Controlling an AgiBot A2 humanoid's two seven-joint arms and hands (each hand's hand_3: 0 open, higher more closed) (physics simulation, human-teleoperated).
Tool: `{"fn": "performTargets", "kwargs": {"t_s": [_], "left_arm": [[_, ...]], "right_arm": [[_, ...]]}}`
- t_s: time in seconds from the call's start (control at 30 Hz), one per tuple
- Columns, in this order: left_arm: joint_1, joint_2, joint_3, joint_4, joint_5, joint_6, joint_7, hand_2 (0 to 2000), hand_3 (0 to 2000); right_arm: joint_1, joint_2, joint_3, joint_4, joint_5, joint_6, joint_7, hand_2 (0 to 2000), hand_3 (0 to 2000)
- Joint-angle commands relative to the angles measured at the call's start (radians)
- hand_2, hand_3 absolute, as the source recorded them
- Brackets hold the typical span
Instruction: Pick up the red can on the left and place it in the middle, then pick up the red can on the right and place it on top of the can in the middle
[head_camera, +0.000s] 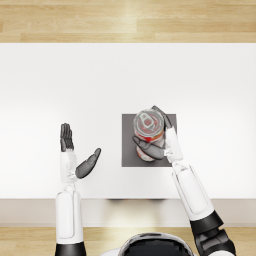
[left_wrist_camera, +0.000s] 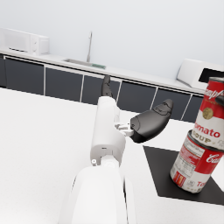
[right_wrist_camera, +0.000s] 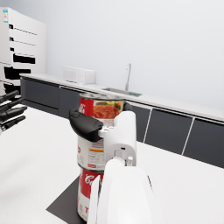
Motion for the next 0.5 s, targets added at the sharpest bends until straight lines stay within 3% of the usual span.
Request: {"fn": "performTargets", "kwargs": {"t_s": [0.03,0.2,0.5], "left_arm": [[0.008,0.000,0.005,-0.007,0.000,0.000,0.000,0,0],[-0.003,0.003,0.004,-0.004,0.000,0.000,0.000,0,0],[-0.001,0.009,0.007,-0.046,0.000,0.000,0.000,0,0]], "right_arm": [[0.004,-0.005,-0.014,0.027,0.000,-0.036,-0.002,0,0],[0.004,-0.017,-0.029,0.068,0.000,-0.100,-0.006,0,0],[0.048,-0.063,-0.088,0.208,0.000,-0.121,-0.007,0,0]]}}
